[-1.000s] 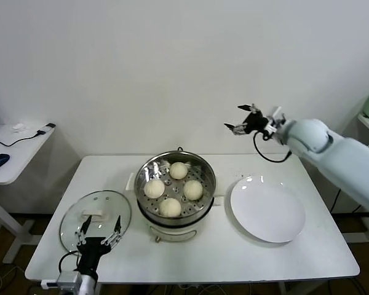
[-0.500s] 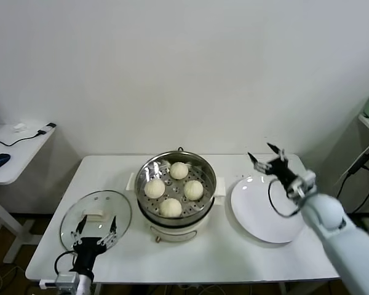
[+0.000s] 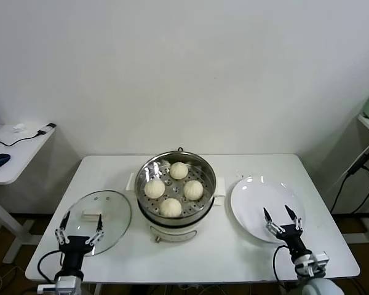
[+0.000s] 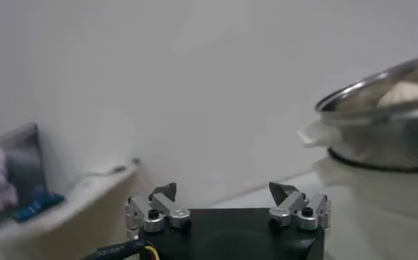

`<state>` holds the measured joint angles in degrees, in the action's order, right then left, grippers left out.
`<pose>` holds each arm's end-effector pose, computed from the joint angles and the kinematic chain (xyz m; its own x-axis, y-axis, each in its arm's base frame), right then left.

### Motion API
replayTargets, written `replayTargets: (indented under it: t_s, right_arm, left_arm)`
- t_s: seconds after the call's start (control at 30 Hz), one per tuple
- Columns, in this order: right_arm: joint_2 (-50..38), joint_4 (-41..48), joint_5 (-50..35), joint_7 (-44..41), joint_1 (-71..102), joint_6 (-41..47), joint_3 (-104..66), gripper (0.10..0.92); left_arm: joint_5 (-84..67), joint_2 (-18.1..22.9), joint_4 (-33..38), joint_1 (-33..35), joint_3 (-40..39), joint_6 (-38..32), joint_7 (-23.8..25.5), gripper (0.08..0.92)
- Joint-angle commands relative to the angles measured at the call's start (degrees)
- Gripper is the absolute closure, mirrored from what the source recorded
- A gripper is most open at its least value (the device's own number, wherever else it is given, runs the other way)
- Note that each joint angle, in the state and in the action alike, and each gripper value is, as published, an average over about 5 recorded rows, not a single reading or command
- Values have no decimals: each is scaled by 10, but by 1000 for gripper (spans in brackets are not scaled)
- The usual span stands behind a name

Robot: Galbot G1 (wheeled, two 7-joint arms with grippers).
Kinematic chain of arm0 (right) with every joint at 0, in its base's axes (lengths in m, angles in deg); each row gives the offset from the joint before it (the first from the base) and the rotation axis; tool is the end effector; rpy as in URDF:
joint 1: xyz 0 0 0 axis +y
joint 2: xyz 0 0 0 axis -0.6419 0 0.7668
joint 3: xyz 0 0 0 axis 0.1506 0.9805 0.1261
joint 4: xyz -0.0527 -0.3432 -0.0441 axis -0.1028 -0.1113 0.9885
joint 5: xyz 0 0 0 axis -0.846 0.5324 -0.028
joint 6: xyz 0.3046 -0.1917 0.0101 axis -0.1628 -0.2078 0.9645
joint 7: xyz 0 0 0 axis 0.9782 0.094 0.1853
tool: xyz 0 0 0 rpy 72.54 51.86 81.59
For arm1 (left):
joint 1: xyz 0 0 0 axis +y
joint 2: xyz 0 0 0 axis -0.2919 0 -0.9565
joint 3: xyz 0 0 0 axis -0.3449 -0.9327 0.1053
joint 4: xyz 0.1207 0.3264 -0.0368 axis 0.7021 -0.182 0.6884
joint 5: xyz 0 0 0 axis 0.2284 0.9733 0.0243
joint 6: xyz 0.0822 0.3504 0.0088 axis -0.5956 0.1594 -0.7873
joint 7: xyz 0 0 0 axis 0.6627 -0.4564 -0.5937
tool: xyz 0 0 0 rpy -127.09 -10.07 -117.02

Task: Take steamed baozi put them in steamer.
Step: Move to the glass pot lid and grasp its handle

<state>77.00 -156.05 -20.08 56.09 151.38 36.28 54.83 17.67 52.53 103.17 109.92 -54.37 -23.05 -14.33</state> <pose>0.2171 -0.1503 -0.4318 -0.9871 -0.1136 0.1126 -0.1087 0.9929 0.0491 0.1491 0.0875 -0.3492 -0.9860 -0.1641 0.0294 -0.1336 0.8836 0.4487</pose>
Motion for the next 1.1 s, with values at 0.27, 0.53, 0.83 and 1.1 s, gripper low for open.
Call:
replayTargets:
  t_s: [0.27,0.53,0.83,1.1]
  right_arm:
    - [87,-51,49,22,46,14,-32,203]
    - [89,-55,68,25,37,32,-29,202]
    - [96,-56,77,27,38,35,-28,202]
    - [96,-51,75,29,40,34,-33,202]
  left_arm:
    - [479,-33,-110,-13,32,-19,-109,177]
    - [564,-81,-253,-63,13,7,-146,177]
    - [575,-89,-336,-109,-3,-5,-151,177]
    - [577,-86,-350,-150,-8,-1,-150,177]
